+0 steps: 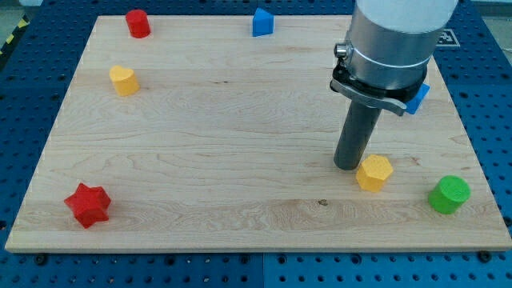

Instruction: Point your arm at the red star

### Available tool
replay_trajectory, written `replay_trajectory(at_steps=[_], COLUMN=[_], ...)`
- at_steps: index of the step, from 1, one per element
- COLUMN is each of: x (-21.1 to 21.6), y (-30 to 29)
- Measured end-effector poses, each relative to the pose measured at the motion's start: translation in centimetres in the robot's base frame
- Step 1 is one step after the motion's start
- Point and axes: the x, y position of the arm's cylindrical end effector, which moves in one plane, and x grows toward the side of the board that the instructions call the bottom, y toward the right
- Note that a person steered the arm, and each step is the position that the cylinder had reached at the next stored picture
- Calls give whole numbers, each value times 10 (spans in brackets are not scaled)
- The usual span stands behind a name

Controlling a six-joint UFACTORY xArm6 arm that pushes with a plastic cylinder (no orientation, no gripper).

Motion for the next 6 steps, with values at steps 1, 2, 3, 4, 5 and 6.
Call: replay_trajectory(at_steps=[1,2,3,4,5,6], x=[25,33,33,33,33,30], y=[28,59,58,-11,-109,-213])
